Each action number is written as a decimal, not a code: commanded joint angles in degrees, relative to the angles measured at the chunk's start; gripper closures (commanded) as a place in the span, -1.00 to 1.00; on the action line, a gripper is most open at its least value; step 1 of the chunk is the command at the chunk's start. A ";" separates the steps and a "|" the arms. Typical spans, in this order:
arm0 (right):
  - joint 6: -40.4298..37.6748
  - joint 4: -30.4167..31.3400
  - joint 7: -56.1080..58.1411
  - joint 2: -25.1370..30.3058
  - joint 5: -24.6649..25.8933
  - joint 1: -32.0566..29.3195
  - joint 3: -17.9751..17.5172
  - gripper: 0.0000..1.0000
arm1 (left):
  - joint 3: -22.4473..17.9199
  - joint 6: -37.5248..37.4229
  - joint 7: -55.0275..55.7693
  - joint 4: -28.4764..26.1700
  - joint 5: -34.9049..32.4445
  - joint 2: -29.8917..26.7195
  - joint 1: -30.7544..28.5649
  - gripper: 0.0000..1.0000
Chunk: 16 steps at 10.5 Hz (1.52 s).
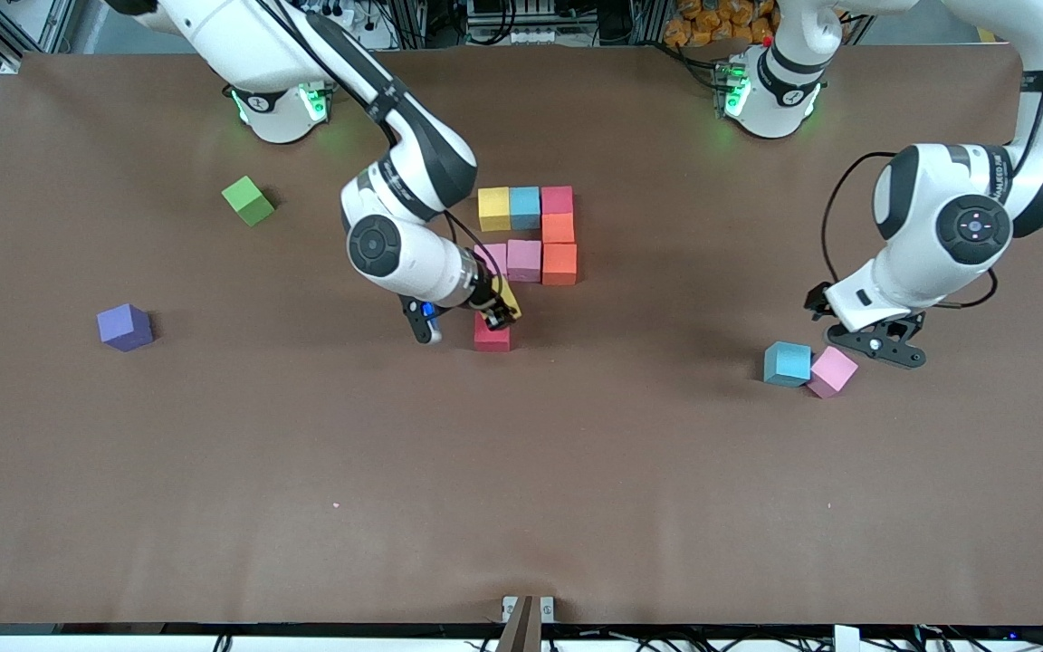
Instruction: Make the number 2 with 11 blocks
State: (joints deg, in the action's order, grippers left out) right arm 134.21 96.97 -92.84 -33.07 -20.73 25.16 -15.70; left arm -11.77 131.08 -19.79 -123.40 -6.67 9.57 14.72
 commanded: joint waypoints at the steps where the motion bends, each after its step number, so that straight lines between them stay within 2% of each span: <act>1: 2.10 -3.09 -5.23 -3.13 -0.10 1.82 0.40 0.80 | -1.23 8.19 -7.34 -5.96 -1.32 -0.96 0.13 -1.00; 5: 2.46 -7.40 -13.50 -5.60 -0.02 6.21 3.38 0.82 | -2.73 12.43 -15.45 -6.06 0.60 3.16 -0.74 -1.00; 8: 6.32 -7.32 -15.18 -7.44 -0.02 9.20 5.49 0.82 | -2.74 14.99 -15.63 -5.54 2.88 5.45 -1.36 -1.00; 10: 7.29 -7.32 -15.18 -8.59 -0.02 11.22 7.34 0.82 | -2.74 15.35 -15.72 -4.05 7.10 8.17 -1.27 -1.00; 13: 7.38 -6.97 -15.09 -9.47 0.16 13.07 9.71 0.83 | -2.74 16.40 -15.72 -1.85 7.73 11.43 -1.27 -1.00; 16: 8.44 -6.70 -15.09 -10.17 1.21 13.43 10.60 0.83 | -2.73 16.49 -15.89 -0.97 7.73 12.57 -1.27 -1.00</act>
State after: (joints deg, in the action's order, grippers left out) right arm 142.27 91.38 -106.72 -42.35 -20.42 37.57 -6.29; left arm -14.36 147.11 -33.85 -125.57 -0.48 21.19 13.47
